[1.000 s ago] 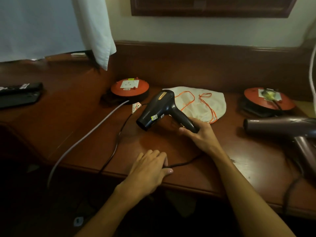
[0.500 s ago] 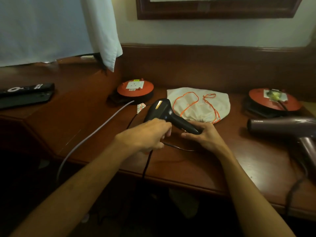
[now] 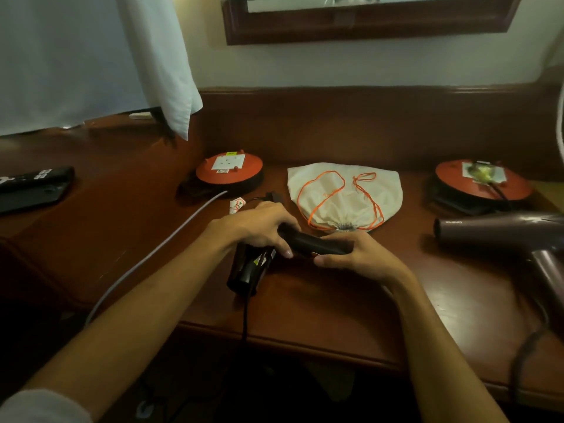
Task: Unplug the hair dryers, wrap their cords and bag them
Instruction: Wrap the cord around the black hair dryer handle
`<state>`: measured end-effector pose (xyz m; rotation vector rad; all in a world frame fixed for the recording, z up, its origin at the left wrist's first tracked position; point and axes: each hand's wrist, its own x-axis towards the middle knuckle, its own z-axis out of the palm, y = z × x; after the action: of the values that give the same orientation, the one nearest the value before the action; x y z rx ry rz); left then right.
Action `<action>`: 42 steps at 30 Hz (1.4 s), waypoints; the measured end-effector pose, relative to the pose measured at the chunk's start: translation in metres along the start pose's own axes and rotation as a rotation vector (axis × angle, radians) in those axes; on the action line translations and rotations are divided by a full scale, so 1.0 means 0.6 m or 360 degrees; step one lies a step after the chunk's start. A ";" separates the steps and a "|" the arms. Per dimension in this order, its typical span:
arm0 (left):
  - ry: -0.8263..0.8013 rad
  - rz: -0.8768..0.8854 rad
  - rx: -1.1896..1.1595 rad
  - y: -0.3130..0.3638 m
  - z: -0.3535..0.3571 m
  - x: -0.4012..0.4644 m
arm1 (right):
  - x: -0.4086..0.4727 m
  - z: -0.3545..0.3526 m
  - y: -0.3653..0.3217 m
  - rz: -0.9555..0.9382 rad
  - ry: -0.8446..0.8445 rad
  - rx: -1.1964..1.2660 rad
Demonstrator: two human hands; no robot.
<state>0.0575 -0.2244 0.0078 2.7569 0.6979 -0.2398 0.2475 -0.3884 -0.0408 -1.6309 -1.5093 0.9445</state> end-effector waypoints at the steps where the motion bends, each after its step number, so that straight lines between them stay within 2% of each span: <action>1: 0.0002 0.0014 -0.0012 -0.004 0.002 0.002 | 0.000 0.008 0.002 -0.0003 0.0033 -0.0068; 5: -0.0025 0.0075 -0.0054 -0.002 0.002 0.004 | -0.005 0.033 0.007 -0.0153 0.0266 -0.0519; 7: -0.0054 0.0077 -0.0080 -0.002 -0.001 0.004 | -0.007 0.032 0.006 -0.0243 0.0354 -0.0595; 10: -0.0127 0.0057 -0.0113 -0.001 -0.015 0.005 | -0.007 0.029 0.005 -0.0287 0.0398 -0.0613; 15: -0.0390 0.0000 -0.0123 0.002 -0.028 0.015 | -0.011 0.025 0.003 -0.0265 0.0419 -0.0520; 18: -0.0418 -0.0045 0.0032 0.008 -0.032 0.025 | -0.012 0.023 0.001 -0.0248 0.0444 -0.0440; 22: -0.0347 -0.0056 0.0000 0.003 -0.034 0.029 | -0.008 0.028 0.003 -0.0242 0.0511 -0.0545; 23: -0.0312 -0.0055 -0.0012 0.000 -0.032 0.028 | -0.007 0.032 0.003 -0.0199 0.0592 -0.0656; 25: -0.0255 -0.0035 -0.0081 -0.006 -0.028 0.027 | -0.012 0.048 -0.001 -0.0225 0.0958 -0.0795; 26: -0.0232 -0.0030 -0.0117 -0.009 -0.027 0.026 | -0.020 0.064 -0.008 -0.0296 0.1152 -0.0749; 27: -0.0206 -0.0027 -0.0149 -0.014 -0.027 0.026 | -0.032 0.089 -0.019 -0.0367 0.1235 -0.0604; 28: -0.0175 -0.0025 -0.0176 -0.018 -0.028 0.026 | -0.045 0.119 -0.032 -0.0385 0.1188 -0.0408; 30: -0.0120 -0.0025 -0.0234 -0.022 -0.027 0.024 | -0.062 0.180 -0.050 -0.0232 0.0854 -0.0204; 31: -0.0094 -0.0028 -0.0263 -0.023 -0.027 0.023 | -0.062 0.207 -0.051 -0.0150 0.0711 -0.0311; 33: -0.0041 -0.0022 -0.0331 -0.023 -0.023 0.021 | -0.055 0.231 -0.051 -0.0116 0.0598 -0.0441; 37: 0.0085 -0.0026 -0.0561 -0.040 -0.023 0.010 | -0.061 0.195 -0.063 -0.0129 0.0488 0.0269; 40: 0.0170 -0.0003 -0.0777 -0.060 -0.025 -0.007 | -0.081 0.163 -0.057 0.0078 0.0331 0.0926; 42: 0.0214 -0.0002 -0.1032 -0.066 -0.018 -0.020 | -0.089 0.141 -0.046 0.0208 0.0362 0.1072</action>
<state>0.0287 -0.1932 0.0118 2.1610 0.6640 0.1538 0.1574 -0.4378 -0.0546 -1.2880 -0.8083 1.1373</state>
